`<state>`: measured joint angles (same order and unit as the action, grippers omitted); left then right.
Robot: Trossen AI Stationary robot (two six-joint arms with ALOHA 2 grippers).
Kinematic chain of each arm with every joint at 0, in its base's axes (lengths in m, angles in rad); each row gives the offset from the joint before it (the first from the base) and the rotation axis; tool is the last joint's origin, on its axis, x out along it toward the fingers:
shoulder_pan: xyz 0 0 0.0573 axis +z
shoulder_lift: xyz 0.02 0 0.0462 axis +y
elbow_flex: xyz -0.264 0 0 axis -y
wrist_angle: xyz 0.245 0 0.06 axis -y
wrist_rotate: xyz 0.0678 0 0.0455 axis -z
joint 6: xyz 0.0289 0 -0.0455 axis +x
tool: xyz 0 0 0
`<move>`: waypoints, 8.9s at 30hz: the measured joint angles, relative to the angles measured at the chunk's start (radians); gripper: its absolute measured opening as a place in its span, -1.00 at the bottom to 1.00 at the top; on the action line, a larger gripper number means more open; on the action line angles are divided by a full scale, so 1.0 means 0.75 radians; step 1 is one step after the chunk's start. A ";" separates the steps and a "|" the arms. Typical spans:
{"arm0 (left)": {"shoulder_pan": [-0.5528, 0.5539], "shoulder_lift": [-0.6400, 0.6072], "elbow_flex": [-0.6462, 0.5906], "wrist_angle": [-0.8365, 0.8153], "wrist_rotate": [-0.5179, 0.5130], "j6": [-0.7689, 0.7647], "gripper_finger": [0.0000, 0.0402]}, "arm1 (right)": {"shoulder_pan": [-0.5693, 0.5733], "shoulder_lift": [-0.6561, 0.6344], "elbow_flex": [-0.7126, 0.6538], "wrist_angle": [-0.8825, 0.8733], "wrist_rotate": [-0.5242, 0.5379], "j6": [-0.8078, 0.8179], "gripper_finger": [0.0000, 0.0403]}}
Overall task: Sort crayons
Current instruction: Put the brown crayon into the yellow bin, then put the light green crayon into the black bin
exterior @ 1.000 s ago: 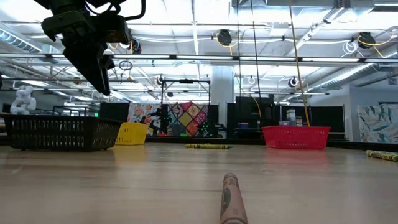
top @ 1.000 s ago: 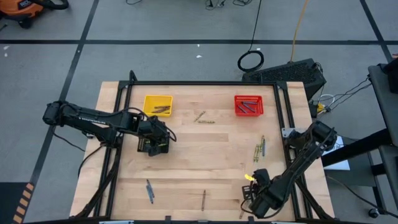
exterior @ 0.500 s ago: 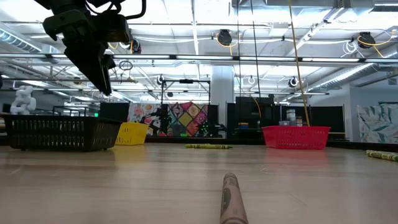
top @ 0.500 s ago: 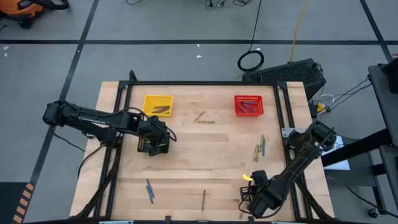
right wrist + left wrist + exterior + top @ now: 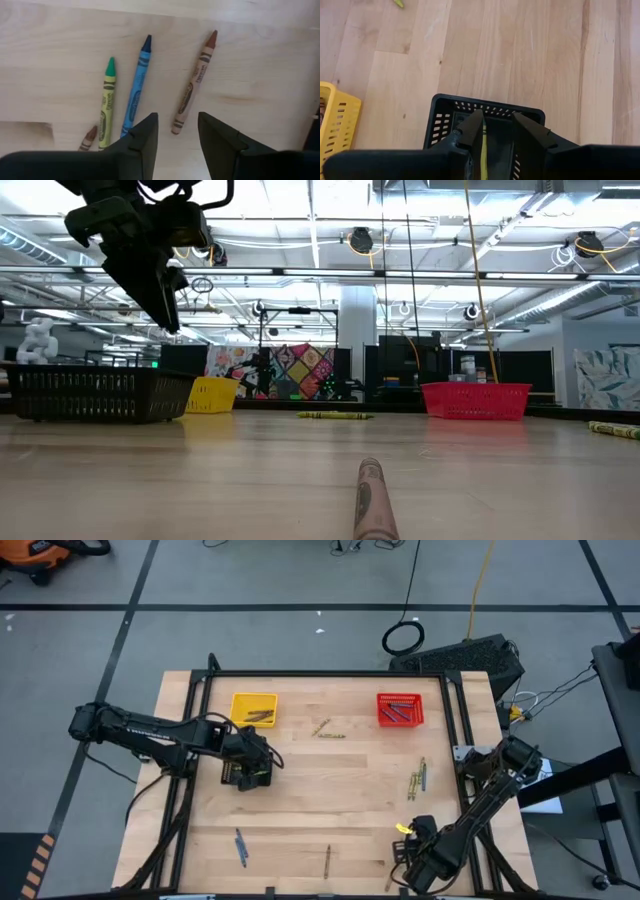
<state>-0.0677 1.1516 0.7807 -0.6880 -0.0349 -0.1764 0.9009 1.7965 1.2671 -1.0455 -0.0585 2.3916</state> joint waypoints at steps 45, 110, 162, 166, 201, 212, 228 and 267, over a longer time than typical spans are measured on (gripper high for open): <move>0.000 0.000 0.000 -0.001 0.000 -0.002 -0.49 | 0.022 -0.002 -0.254 0.258 -0.029 -0.050 -0.98; -0.208 0.575 -0.001 1.627 0.278 0.033 -0.49 | -0.323 -0.056 -0.048 1.029 1.402 -1.711 -1.00; -0.154 0.577 -0.001 1.744 0.281 0.046 -0.92 | -0.465 -0.057 -0.048 1.265 1.252 -2.078 -1.00; -0.154 0.577 -0.001 1.740 0.290 0.046 -0.94 | -0.467 -0.057 -0.048 1.275 1.220 -2.093 -1.00; 0.142 0.166 -0.001 0.588 0.267 0.435 -0.94 | -0.465 -0.057 -0.047 1.192 1.188 -2.089 -0.46; 0.413 -0.017 -0.001 0.294 0.267 0.639 -0.94 | -0.466 -0.057 -0.047 1.134 1.188 -2.089 -0.46; 0.886 -0.016 -0.001 0.192 0.234 0.939 -0.94 | -0.466 -0.057 -0.048 1.123 1.189 -2.088 -0.46; 1.075 0.256 0.043 0.093 0.022 0.839 -0.63 | -0.466 -0.056 -0.049 1.108 1.193 -2.088 -0.46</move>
<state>0.7383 1.3434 0.8131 -0.6186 -0.0185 0.4526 0.5514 1.7546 1.2304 -0.2146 0.8364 0.8253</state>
